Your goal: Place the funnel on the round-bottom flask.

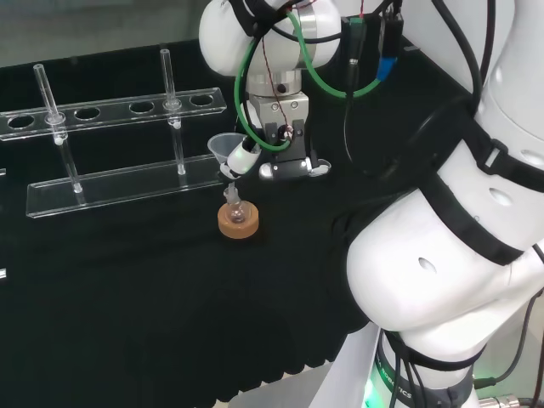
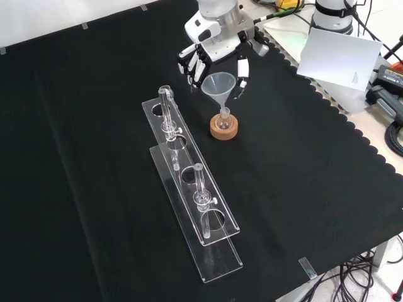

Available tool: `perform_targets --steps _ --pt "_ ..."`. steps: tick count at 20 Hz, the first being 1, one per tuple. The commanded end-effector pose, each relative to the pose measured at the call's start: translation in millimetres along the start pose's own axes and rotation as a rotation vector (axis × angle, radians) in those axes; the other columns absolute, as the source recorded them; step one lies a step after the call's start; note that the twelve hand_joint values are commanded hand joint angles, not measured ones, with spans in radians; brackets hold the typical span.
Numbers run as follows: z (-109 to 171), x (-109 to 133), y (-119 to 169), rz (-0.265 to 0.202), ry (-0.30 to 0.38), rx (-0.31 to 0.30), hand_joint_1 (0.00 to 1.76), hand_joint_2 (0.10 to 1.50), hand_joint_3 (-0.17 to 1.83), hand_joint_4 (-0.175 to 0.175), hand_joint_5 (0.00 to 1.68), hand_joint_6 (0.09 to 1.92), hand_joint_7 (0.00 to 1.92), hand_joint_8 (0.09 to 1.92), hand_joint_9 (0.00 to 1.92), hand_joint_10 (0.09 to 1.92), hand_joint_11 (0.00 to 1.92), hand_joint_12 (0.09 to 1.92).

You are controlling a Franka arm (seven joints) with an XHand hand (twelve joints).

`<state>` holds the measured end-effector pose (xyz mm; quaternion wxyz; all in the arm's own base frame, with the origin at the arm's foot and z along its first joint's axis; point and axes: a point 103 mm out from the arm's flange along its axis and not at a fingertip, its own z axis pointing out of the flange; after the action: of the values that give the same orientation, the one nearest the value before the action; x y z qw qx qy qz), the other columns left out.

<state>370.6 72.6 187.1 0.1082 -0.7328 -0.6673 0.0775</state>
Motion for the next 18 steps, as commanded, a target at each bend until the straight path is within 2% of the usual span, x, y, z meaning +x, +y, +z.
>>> perform_targets --steps 1,6,14,18 --pt "7.1 -1.9 -4.2 0.002 -0.037 0.003 0.87 0.5 0.73 0.063 0.85 0.21 1.1 0.51 0.68 0.44 0.0 1.23" --pt "13.2 -3.4 -10.7 0.024 -0.025 -0.003 0.87 0.5 0.73 0.063 0.85 0.22 1.1 0.51 0.68 0.44 0.0 1.23" --pt "13.5 -2.1 -3.1 0.035 -0.017 -0.027 0.86 0.5 0.73 0.062 0.84 0.22 1.1 0.51 0.68 0.44 0.0 1.24" --pt "20.7 -0.3 -2.8 0.031 -0.008 -0.009 0.86 0.5 0.73 0.061 0.84 0.22 1.1 0.51 0.68 0.44 0.0 1.24"
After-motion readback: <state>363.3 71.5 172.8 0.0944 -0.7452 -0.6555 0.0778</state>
